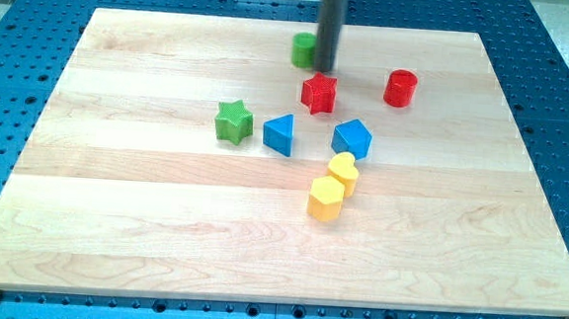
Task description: Push the green circle horizontally to the red star
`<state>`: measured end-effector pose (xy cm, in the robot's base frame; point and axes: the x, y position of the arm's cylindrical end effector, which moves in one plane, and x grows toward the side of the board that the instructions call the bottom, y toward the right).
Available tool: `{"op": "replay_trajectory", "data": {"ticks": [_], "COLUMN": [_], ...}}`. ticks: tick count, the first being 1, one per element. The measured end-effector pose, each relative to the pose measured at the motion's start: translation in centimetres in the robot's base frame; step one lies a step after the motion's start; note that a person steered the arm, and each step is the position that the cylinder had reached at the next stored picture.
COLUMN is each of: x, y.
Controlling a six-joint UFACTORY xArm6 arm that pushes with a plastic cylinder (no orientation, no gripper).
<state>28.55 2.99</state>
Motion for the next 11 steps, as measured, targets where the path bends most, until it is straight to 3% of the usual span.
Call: {"op": "replay_trajectory", "data": {"ticks": [1, 2, 3, 4, 5, 6, 7, 8, 10, 11], "x": [-2.6, -2.2, 1.0, 1.8, -2.3, -2.6, 1.2, -2.3, -2.4, 4.7], "y": [5.8, 0.5, -8.6, -7.1, -4.1, -11.8, -19.2, -13.8, -24.5, -16.9]}}
